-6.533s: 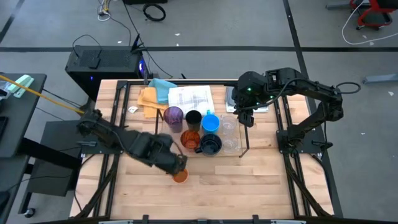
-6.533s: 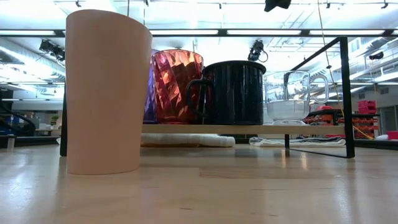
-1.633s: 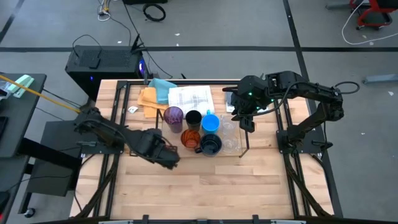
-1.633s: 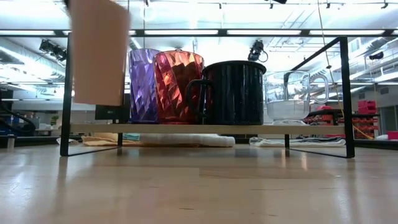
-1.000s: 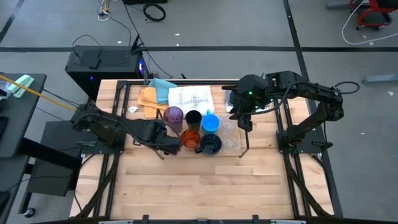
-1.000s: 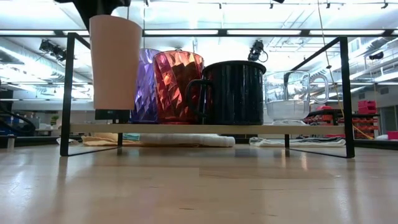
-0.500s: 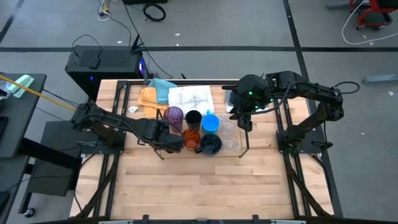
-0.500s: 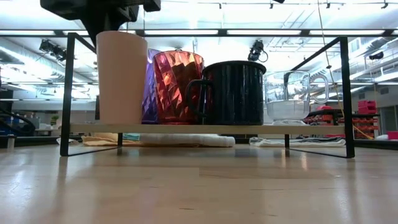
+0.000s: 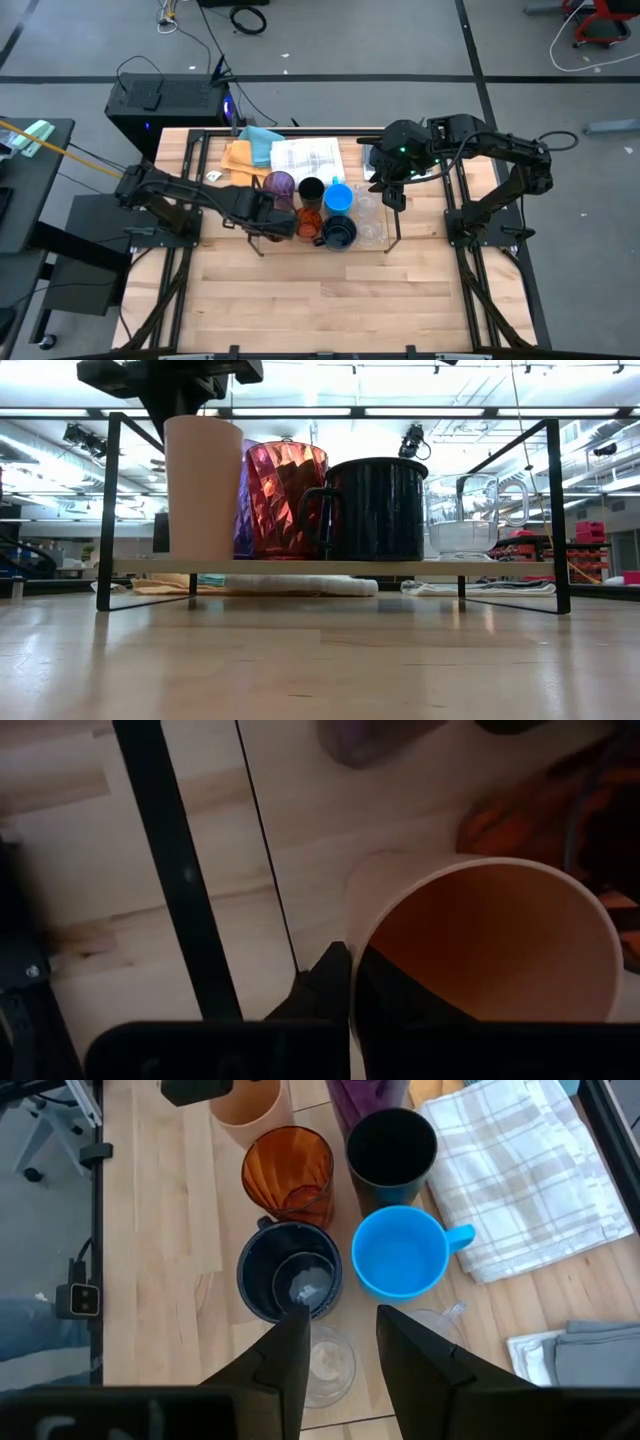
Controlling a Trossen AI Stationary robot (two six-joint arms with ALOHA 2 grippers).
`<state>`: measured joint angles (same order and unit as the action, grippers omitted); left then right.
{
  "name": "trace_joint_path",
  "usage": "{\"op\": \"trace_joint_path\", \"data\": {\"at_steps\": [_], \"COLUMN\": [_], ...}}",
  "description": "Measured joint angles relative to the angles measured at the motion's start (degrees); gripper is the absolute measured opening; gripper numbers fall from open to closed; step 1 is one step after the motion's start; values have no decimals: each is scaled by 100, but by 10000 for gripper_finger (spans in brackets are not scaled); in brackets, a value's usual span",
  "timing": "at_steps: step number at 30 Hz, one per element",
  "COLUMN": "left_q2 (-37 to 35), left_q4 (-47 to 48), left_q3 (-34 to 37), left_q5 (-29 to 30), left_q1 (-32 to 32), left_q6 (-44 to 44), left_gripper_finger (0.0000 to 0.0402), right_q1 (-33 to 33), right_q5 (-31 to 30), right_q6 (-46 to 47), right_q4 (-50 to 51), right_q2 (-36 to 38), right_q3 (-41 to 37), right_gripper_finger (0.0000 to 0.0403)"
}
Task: Stack small to large cups/mugs on shelf
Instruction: Put the orange cup on the shelf
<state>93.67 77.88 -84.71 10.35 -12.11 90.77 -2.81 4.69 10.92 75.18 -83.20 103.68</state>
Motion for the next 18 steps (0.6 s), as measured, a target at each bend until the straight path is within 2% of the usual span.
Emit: {"op": "trace_joint_path", "data": {"at_steps": [13, 18], "left_q2": [0, 15], "left_q4": [33, 69], "left_q3": [2, 20], "left_q5": [17, 180], "left_q1": [75, 75], "left_q6": [-207, -163], "left_gripper_finger": [9, 45], "right_q1": [0, 0], "right_q5": [0, 0], "right_q6": [-11, -42], "right_q4": [-2, -2], "right_q2": [0, 0], "right_q3": [0, 0], "right_gripper_finger": [124, 124]}}
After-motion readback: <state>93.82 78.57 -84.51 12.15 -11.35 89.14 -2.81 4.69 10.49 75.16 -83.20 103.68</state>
